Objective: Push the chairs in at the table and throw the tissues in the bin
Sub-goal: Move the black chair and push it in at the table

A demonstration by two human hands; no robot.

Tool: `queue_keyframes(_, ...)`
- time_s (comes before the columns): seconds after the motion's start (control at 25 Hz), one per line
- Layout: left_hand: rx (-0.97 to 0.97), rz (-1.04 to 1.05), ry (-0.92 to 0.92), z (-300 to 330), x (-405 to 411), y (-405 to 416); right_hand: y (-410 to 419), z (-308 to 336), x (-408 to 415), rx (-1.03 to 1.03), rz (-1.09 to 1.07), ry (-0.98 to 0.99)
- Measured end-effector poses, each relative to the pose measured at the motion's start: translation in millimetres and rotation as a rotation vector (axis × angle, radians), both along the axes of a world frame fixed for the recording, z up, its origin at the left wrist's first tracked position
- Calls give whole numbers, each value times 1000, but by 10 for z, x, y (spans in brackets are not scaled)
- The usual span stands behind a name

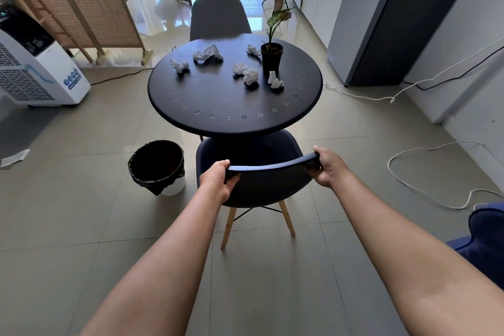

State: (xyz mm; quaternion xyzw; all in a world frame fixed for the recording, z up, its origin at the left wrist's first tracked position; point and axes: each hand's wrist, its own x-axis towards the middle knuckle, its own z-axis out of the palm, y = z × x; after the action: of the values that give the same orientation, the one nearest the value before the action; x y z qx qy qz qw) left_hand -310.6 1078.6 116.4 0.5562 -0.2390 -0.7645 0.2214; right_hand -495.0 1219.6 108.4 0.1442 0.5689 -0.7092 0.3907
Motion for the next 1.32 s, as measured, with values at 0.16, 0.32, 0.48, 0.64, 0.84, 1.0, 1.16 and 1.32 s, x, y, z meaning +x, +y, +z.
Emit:
queue_keyframes(0.16, -3, -8, 5, -20, -20, -2, 17, 18, -10, -1, 5, 7)
queue_keyframes(0.32, -45, -87, -84, -2, 34, 41, 146, 27, 107, 135, 184, 105)
queue_keyframes(0.48, -237, -334, -248, -36, 303, 264, 481, 22, 385, 405, 436, 449)
queue_keyframes(0.64, -790, -770, -545, -53, 812, 668, 1074, -89, 742, 616, 595, 822)
queue_keyframes(0.84, -1031, -1019, -773, -202, 1551, 1336, 1948, -339, 1389, 751, 789, 965)
queue_keyframes(1.0, -1067, -1171, -921, -432, 2141, 1832, 2469, -556, 1912, 829, 933, 1009)
queue_keyframes(1.16, -922, -1251, -1019, -736, 2770, 2182, 2755, -781, 2420, 891, 1121, 987)
queue_keyframes(1.32, -781, -1230, -1051, -947, 3355, 2330, 2761, -961, 2811, 929, 1257, 907)
